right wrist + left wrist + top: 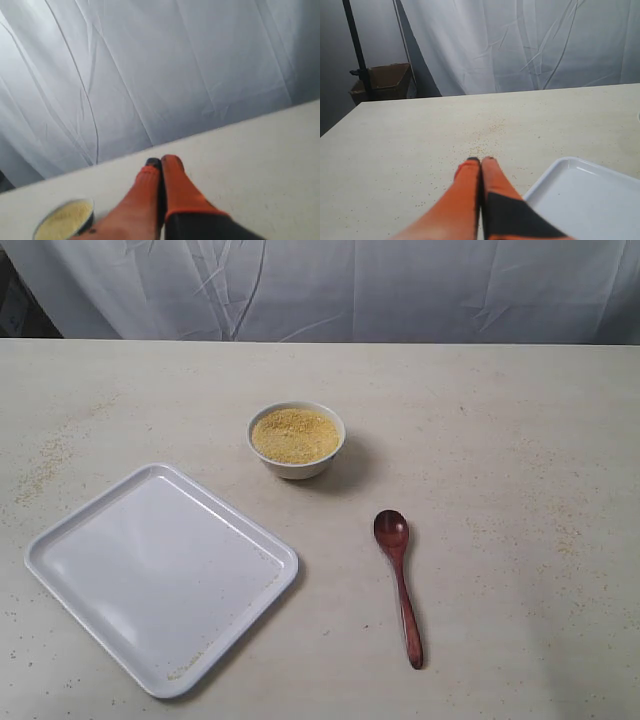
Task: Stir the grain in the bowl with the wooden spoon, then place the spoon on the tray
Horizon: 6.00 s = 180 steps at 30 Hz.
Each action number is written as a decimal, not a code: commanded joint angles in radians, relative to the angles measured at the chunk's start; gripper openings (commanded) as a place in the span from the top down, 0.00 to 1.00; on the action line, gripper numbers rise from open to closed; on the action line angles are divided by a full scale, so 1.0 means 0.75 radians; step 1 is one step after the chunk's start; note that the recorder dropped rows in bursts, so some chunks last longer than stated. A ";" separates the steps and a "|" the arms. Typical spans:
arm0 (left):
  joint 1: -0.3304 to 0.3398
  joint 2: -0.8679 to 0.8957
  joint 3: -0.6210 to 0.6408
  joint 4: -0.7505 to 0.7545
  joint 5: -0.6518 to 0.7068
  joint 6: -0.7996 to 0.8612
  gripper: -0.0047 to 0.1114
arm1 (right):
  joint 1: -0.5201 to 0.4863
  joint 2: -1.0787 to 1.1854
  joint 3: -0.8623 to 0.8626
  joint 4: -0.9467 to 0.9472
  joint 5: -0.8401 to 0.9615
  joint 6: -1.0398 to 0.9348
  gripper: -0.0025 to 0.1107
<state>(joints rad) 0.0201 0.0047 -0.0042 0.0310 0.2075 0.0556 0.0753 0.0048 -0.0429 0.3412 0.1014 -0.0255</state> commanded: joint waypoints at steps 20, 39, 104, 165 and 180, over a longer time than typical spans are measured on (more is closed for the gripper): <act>-0.007 -0.006 0.006 0.000 -0.007 -0.001 0.96 | 0.583 1.742 -0.658 0.472 0.358 -0.524 0.79; -0.007 -0.006 0.006 0.000 -0.007 -0.001 0.96 | 0.738 2.351 -0.858 -0.229 0.309 -0.252 0.86; -0.007 -0.006 0.006 0.000 -0.009 -0.001 0.96 | 1.019 2.984 -1.984 -1.879 1.293 0.091 0.99; -0.007 -0.006 0.006 0.000 -0.009 -0.001 0.96 | 1.109 2.932 -2.139 -1.861 1.493 0.034 0.99; -0.007 -0.006 0.006 0.000 -0.009 -0.001 0.96 | 1.109 2.680 -2.139 -0.964 1.027 0.174 0.99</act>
<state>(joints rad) 0.0201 0.0047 -0.0042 0.0310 0.2075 0.0556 0.9090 2.0439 -1.6489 -0.5822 1.0037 0.0970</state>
